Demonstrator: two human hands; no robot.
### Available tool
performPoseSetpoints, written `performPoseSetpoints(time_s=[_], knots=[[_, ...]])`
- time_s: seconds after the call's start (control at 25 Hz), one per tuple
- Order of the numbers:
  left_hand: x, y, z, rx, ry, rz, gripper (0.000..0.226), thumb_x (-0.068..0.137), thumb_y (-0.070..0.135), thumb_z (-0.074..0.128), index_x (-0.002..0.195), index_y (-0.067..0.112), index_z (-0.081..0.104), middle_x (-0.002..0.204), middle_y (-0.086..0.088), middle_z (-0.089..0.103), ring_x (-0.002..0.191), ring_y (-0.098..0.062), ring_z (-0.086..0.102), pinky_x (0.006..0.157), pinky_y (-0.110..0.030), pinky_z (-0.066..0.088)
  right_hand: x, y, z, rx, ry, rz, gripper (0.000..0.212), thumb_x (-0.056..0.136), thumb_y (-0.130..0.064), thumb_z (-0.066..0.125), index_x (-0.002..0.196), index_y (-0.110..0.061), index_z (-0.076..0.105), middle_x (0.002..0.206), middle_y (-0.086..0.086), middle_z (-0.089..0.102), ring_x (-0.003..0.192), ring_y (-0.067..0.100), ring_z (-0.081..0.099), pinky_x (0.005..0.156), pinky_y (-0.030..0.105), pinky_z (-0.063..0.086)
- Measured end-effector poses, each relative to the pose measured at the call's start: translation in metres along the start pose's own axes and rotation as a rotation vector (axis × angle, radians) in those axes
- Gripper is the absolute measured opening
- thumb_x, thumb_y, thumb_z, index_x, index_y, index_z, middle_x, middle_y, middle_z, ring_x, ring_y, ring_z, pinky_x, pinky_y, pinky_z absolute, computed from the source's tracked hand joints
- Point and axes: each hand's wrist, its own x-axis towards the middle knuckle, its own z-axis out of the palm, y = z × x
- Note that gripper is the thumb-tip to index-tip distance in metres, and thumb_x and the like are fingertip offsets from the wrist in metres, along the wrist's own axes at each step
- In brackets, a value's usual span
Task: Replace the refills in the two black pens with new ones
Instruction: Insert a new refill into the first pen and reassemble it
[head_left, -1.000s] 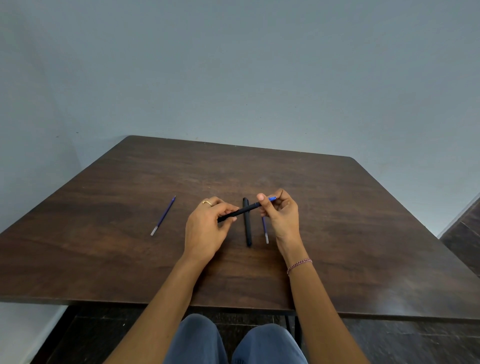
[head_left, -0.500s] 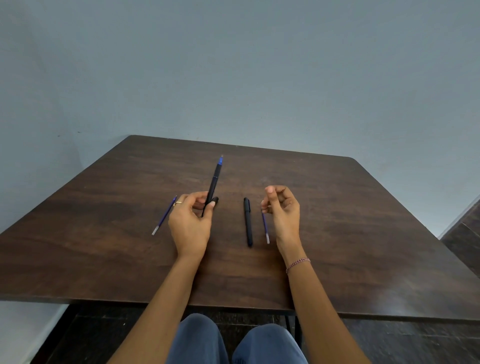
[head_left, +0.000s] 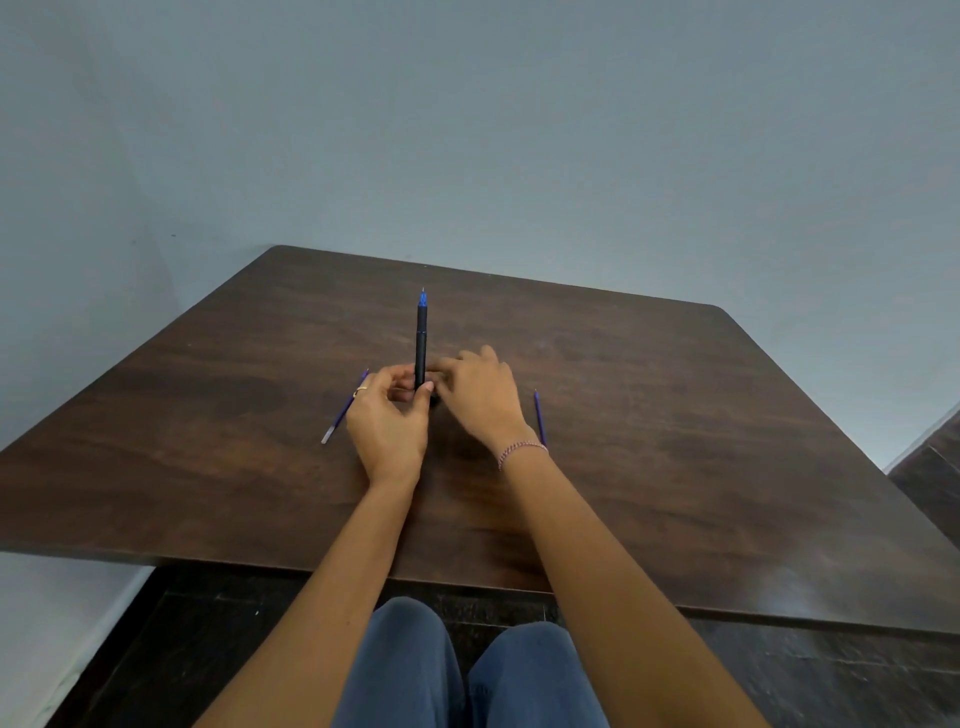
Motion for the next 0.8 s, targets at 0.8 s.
performPoseSetpoints(time_s=[0.8], knots=[[-0.001, -0.002, 0.003, 0.022, -0.057, 0.053, 0.023, 0.076, 0.014, 0.076, 0.097, 0.019, 0.068, 0.088, 0.008, 0.060, 0.077, -0.007, 0.060, 0.073, -0.026, 0.052, -0.025, 0.023, -0.023, 0.444, 0.305, 0.330, 0.009, 0.081, -0.023, 0.074, 0.085, -0.028, 0.068, 0.086, -0.008, 0.068, 0.088, 0.012, 0.061, 0.078, 0.034, 0.054]])
